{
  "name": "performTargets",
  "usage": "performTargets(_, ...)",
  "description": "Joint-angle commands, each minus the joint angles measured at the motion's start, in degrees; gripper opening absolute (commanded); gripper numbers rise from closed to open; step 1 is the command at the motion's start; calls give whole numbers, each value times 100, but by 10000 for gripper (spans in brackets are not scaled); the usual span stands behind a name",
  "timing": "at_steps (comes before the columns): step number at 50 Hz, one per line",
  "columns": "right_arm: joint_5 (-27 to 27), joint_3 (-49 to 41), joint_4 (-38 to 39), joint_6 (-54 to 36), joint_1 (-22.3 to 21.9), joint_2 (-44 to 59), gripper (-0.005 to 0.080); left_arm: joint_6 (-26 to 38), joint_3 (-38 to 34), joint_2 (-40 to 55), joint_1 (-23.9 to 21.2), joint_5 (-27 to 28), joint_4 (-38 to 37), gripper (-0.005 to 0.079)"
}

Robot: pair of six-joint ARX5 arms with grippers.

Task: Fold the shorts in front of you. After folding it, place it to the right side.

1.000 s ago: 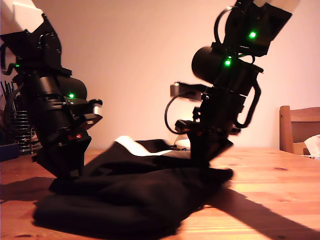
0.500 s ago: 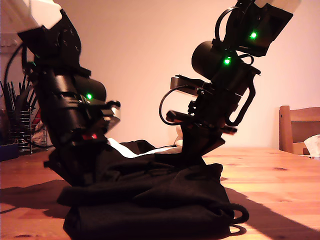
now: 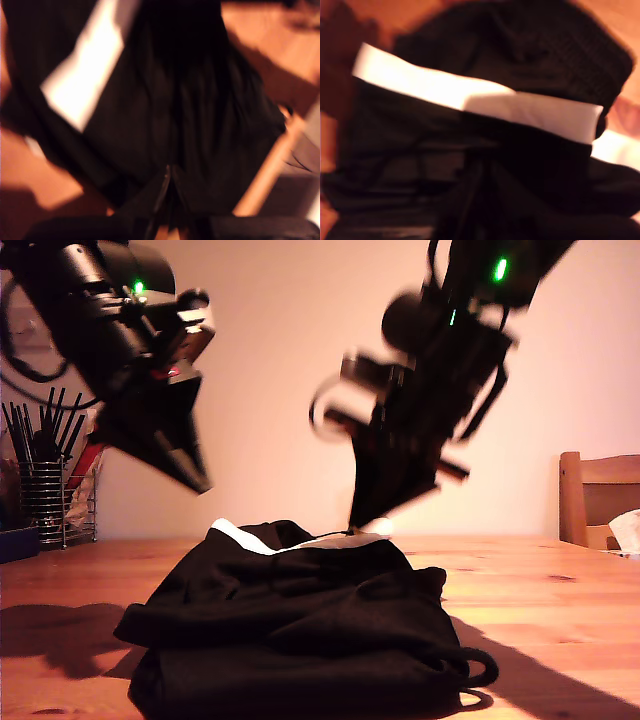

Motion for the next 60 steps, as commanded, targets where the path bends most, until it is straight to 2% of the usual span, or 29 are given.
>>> performTargets(1, 92, 68, 22, 55, 15, -280, 86, 400, -46, 105, -52, 55, 284, -21)
performTargets(5, 474, 66, 24, 55, 26, -533, 86, 660, -46, 101, -66, 57, 651, -21)
performTargets(16, 1174, -70, 28, 61, 26, -1217, 85, 649, -144, 96, 162, 173, 1335, -21)
performTargets(30, 1808, -1051, 551, 337, 149, -2269, 80, 586, -293, 57, 522, 708, 1687, -21)
performTargets(36, 1917, -1508, 699, 492, 227, -2671, 80, 474, -446, -13, 553, 986, 2061, -21)
performTargets(43, 1976, -2120, 981, 831, 380, -3088, 77, 310, -866, -131, 505, 1019, 2597, -21)
performTargets(53, 1969, -2782, 1054, 1652, 636, -3353, 70, -39, -1659, -236, 278, 1005, 3648, -21)
performTargets(60, 1749, -2951, 852, 2376, 776, -3355, 71, -111, -2063, -236, -46, 839, 3904, -21)
